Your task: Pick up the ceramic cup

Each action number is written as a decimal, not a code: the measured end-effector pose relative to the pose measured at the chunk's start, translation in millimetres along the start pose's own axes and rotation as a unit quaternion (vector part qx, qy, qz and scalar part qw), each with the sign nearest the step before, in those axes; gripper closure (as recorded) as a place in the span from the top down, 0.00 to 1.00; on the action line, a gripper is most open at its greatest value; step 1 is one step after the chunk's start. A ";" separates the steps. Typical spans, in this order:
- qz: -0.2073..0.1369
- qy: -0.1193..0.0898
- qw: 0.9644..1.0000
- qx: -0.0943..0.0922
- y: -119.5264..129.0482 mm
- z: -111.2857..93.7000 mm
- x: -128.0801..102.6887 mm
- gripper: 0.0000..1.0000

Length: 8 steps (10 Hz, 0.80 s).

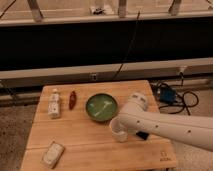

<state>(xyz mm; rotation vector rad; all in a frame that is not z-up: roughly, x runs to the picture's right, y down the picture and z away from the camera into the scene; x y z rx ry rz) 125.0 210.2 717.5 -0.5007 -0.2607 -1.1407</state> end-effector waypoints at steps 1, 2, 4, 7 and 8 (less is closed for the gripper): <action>0.000 -0.001 1.000 0.000 -0.4 0.7 -0.3 0.08; -0.001 -0.001 1.000 0.002 -2.2 1.9 -0.6 0.12; 0.000 -0.001 1.000 -0.001 8.6 2.3 2.9 0.05; 0.000 -0.002 1.000 -0.002 12.5 3.0 4.6 0.02; -0.001 -0.002 1.000 -0.003 15.8 3.7 5.5 0.02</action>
